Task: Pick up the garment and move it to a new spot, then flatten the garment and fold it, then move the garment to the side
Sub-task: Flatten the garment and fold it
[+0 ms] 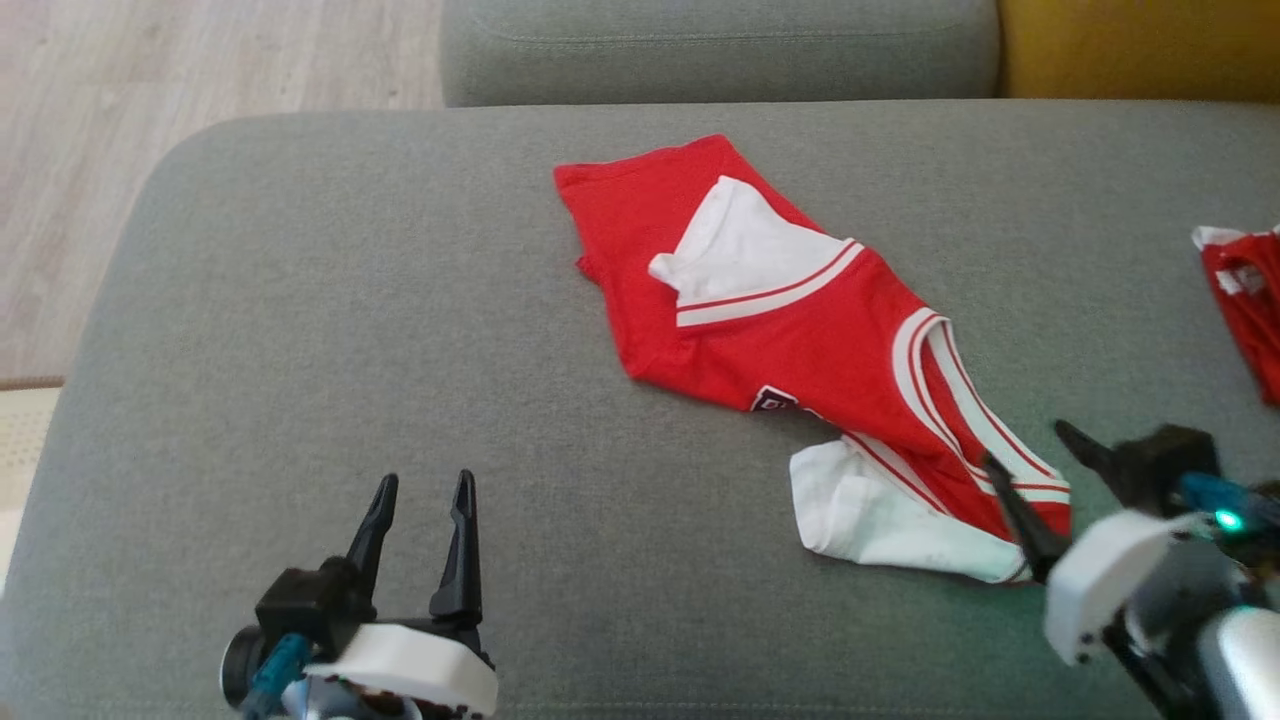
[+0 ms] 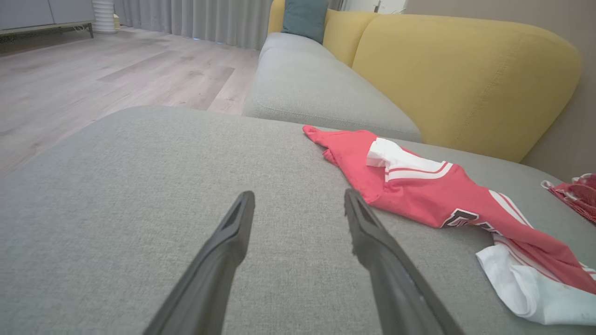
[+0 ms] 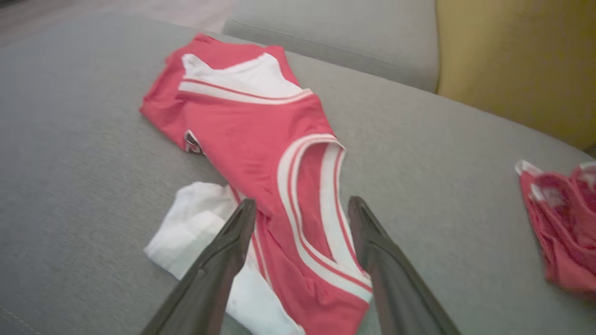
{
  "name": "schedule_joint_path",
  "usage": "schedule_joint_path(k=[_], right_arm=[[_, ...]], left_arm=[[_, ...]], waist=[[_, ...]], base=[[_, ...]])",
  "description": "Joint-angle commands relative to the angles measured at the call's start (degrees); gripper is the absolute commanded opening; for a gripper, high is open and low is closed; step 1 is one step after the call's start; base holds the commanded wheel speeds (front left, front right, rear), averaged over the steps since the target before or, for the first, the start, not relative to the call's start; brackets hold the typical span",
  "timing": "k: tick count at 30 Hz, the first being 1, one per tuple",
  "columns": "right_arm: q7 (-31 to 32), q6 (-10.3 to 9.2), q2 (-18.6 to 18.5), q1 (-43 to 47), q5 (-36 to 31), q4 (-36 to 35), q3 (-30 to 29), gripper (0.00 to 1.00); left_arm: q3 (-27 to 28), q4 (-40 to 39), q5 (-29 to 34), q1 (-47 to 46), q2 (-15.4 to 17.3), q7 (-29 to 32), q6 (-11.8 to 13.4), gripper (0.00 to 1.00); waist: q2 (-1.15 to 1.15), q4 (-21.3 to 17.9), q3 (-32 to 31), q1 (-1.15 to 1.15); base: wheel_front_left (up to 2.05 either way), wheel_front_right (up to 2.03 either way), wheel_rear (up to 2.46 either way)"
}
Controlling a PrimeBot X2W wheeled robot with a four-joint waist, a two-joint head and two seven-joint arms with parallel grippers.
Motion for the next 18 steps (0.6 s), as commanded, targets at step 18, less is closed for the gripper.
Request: schedule_joint_path(k=[18], right_arm=[[-6.8,-0.05,-0.1,-25.4,-2.6,24.2,21.1,1.0]], left_arm=[[-0.7,-2.5,-1.1,-4.7,-0.3,-0.7,0.6,1.0]], waist=[[0.0,9.6,5.4,0.0]], base=[[0.0,0.0,0.0]])
